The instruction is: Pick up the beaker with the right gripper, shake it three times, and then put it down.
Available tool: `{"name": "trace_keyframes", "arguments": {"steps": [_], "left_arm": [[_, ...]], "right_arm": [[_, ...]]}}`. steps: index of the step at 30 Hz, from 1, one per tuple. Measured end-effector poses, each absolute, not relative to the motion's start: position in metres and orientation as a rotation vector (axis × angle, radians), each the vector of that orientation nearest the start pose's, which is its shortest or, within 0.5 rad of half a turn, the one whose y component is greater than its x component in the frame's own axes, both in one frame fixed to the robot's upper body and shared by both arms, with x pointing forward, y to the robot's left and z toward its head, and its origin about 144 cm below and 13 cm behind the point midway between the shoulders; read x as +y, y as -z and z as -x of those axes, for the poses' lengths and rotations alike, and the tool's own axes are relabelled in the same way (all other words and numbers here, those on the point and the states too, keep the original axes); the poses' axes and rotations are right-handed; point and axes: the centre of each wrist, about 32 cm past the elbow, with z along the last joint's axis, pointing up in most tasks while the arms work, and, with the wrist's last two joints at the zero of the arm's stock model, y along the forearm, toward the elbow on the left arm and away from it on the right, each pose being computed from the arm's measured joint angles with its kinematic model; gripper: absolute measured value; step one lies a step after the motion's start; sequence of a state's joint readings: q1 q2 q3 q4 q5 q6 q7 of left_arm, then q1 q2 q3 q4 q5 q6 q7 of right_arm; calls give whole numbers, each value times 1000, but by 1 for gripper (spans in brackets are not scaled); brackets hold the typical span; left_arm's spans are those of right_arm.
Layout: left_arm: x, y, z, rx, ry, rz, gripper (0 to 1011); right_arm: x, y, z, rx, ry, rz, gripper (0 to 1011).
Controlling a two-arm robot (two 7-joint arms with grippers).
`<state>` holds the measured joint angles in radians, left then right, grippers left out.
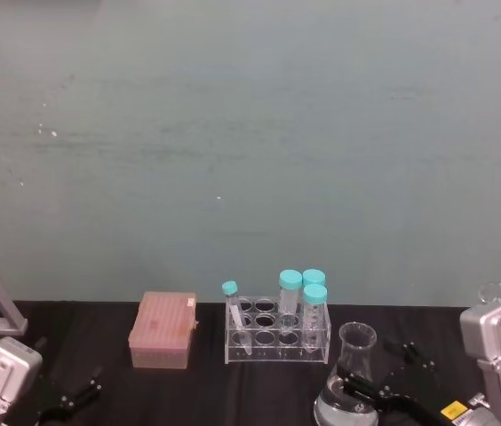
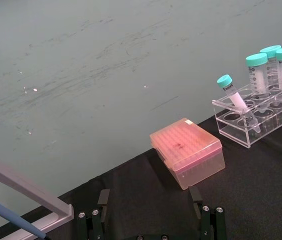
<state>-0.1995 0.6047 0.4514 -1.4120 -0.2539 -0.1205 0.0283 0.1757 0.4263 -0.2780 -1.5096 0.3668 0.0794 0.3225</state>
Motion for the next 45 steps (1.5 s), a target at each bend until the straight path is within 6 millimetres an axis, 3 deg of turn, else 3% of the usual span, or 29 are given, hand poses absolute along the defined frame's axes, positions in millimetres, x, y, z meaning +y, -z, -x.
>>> {"name": "trace_keyframes", "arguments": {"steps": [45], "left_arm": [[310,-1140,-489,-285,-1248,-304,1000]], "right_arm": [[-260,-1168,-522,91,1054,137,1003]]}}
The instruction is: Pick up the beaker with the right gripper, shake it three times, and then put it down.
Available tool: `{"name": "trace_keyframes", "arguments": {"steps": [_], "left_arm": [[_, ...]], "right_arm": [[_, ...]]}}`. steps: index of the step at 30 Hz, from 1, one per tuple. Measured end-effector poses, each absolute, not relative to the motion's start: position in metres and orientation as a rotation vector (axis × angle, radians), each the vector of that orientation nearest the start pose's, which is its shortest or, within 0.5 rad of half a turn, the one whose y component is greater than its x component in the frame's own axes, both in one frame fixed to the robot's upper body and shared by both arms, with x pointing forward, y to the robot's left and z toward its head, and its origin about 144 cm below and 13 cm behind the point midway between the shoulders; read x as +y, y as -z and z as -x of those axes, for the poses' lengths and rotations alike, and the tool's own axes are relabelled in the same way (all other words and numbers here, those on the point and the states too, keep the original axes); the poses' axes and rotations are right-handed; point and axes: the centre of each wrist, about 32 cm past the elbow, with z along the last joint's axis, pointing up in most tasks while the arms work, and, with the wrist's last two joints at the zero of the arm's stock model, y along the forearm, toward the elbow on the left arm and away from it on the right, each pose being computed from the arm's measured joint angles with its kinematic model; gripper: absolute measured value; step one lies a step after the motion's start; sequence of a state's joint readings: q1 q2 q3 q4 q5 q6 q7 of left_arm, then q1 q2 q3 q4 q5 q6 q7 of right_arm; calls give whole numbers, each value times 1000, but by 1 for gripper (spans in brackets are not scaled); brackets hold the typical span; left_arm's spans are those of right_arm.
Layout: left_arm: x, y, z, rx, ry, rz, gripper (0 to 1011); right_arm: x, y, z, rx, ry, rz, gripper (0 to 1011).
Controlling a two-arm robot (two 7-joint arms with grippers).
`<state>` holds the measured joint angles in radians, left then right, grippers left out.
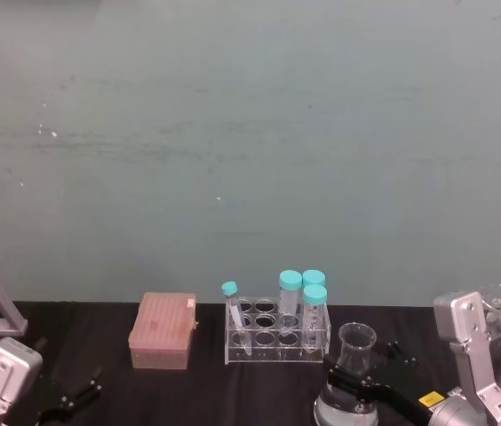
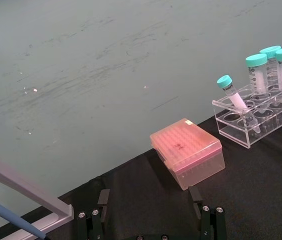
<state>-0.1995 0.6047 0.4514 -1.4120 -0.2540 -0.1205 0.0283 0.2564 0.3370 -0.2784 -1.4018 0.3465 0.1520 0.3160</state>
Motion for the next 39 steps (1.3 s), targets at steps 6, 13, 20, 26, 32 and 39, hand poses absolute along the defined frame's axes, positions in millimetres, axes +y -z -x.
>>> {"name": "trace_keyframes", "arguments": {"steps": [6,13,20,26,32,39], "left_arm": [[310,-1140,-489,-285,-1248,-304,1000],[310,-1140,-489,-285,-1248,-304,1000],[310,-1140,-489,-285,-1248,-304,1000],[310,-1140,-489,-285,-1248,-304,1000],[310,-1140,-489,-285,-1248,-304,1000],[310,-1140,-489,-285,-1248,-304,1000]], "right_arm": [[-259,-1167,-523,89,1054,137,1003],[-259,-1167,-523,88,1054,136,1003],[-260,-1168,-523,87,1054,136,914],[-260,-1168,-523,87,1053,136,734],[-260,-1168,-523,87,1053,135,569],[-260,-1168,-523,87,1053,135,453]]}}
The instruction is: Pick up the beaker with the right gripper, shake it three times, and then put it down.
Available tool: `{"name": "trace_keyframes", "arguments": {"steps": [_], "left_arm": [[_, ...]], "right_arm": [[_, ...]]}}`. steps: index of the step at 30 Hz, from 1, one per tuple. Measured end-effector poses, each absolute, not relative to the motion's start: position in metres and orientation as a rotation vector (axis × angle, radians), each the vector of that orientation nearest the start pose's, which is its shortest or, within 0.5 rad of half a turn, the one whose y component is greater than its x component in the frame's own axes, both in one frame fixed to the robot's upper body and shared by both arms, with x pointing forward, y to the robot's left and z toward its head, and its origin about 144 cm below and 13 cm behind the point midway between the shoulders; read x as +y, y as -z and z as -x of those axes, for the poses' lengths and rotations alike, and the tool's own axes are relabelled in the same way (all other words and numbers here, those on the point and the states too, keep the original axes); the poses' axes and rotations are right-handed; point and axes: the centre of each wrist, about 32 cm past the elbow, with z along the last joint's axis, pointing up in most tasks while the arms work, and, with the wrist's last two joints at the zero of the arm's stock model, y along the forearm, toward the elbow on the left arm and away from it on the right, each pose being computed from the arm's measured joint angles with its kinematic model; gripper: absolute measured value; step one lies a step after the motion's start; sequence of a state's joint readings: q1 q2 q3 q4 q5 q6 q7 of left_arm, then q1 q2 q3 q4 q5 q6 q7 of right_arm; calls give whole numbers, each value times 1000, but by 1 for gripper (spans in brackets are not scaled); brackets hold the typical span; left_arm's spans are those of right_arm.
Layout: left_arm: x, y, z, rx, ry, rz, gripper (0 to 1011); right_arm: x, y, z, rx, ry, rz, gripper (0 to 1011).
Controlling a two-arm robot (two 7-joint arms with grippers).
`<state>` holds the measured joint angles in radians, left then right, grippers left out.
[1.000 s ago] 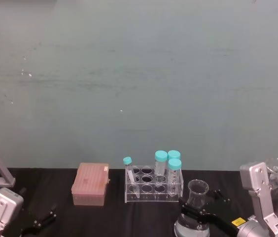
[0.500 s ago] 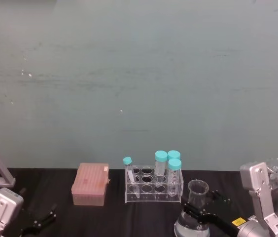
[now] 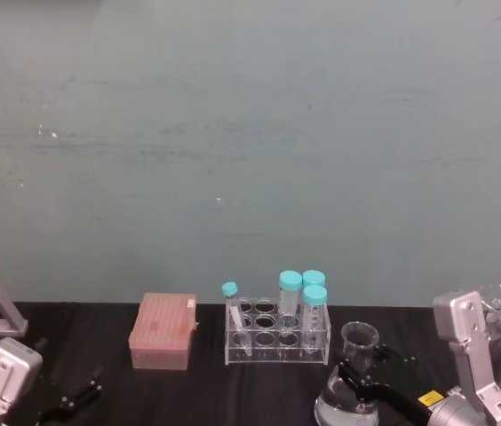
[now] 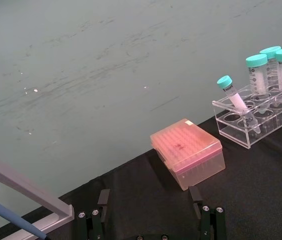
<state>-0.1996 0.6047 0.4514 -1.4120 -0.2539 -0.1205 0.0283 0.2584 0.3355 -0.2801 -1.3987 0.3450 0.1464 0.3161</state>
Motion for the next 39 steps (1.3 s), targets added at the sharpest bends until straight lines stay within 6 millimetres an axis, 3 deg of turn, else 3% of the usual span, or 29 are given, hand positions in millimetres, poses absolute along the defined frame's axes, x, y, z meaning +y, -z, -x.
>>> {"name": "trace_keyframes", "arguments": {"steps": [16,31,39], "left_arm": [[310,-1140,-489,-285,-1248,-304,1000],[310,-1140,-489,-285,-1248,-304,1000],[310,-1140,-489,-285,-1248,-304,1000]], "right_arm": [[-260,-1170,-523,62,1048,154,453],[-262,-1201,-527,22,1077,136,453],[-263,-1204,-527,53,1075,126,453]]}}
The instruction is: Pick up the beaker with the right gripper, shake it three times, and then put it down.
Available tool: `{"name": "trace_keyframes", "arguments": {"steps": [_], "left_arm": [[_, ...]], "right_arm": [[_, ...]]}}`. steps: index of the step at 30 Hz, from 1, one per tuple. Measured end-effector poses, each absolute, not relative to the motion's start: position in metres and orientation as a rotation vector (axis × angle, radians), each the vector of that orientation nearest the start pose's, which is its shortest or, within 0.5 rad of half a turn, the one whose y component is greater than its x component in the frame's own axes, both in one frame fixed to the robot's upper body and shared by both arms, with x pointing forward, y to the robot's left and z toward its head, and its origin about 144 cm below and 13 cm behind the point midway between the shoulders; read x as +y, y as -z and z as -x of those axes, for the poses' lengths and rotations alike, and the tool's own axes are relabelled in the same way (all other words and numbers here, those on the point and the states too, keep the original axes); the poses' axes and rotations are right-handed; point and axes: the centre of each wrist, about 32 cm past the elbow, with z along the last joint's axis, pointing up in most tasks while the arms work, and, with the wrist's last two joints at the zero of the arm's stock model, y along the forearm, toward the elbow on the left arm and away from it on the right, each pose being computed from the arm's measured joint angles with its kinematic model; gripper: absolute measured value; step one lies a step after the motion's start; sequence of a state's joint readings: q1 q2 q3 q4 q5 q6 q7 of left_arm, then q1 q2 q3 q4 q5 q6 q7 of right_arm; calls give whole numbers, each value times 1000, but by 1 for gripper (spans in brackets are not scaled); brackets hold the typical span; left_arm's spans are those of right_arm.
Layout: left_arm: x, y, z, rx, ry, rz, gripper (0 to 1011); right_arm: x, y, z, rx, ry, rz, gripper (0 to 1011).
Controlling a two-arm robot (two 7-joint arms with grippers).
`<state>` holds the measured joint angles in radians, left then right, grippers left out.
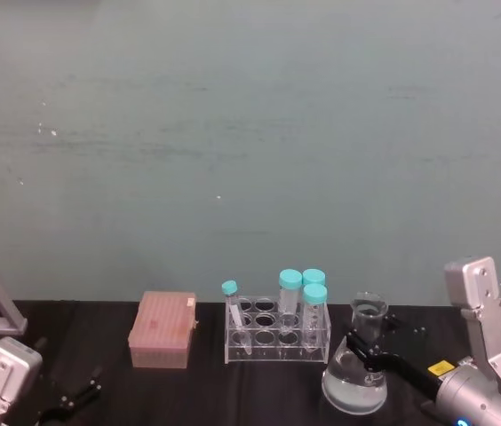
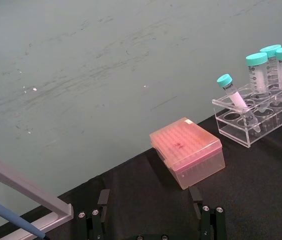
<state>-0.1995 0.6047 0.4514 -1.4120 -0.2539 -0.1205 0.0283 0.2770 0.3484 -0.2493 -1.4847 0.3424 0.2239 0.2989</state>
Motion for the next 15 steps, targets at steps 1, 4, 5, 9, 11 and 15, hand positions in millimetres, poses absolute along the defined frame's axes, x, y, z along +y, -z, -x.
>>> {"name": "trace_keyframes", "arguments": {"steps": [1,4,5,9,11,15], "left_arm": [[310,-1140,-489,-285,-1248,-304,1000],[310,-1140,-489,-285,-1248,-304,1000],[310,-1140,-489,-285,-1248,-304,1000],[310,-1140,-489,-285,-1248,-304,1000],[310,-1140,-489,-285,-1248,-305,1000],[310,-1140,-489,-285,-1248,-304,1000]], "right_arm": [[-263,-1204,-527,77,1072,121,453],[-263,-1205,-527,136,1065,106,453],[-264,-1206,-528,183,1062,93,453],[-268,-1209,-531,335,1052,39,453],[-271,-1210,-533,432,1046,-8,453],[-277,-1208,-536,572,1036,-106,453]]}}
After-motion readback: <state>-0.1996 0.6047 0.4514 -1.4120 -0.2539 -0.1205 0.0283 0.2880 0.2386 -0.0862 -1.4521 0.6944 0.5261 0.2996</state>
